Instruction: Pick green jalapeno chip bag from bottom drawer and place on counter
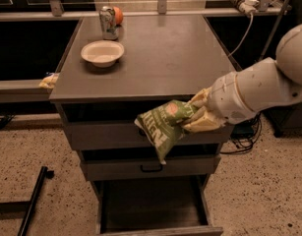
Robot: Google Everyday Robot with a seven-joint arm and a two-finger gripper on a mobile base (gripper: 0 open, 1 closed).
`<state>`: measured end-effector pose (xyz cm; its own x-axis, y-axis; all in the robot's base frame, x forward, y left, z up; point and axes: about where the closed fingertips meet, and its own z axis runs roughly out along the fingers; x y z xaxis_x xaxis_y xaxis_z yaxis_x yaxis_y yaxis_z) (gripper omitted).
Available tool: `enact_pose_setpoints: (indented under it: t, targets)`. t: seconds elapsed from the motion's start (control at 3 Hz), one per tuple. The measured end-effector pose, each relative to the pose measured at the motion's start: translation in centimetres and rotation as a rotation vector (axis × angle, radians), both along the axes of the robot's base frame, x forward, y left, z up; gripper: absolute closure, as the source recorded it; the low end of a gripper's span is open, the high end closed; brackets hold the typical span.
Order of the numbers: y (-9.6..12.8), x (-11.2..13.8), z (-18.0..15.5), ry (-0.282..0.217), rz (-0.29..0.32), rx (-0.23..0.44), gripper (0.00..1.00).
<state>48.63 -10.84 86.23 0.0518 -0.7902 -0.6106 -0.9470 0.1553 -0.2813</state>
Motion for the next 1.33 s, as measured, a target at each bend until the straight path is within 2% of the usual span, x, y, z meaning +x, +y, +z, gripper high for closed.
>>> enact_pose_setpoints:
  t: [0.33,0.67,1.0,1.33]
  targets:
    - [0.1,4.0,3.9,-0.025,-0.016,-0.019,1.00]
    - [0.7,8.9,7.9,-0.078,-0.015,-0.028,1.00]
    - [0.6,14.5,10.6,-0.150,-0.025,0.007,1.00]
    - [0.3,19.4,11.3,-0.201,-0.038,0.070,1.00]
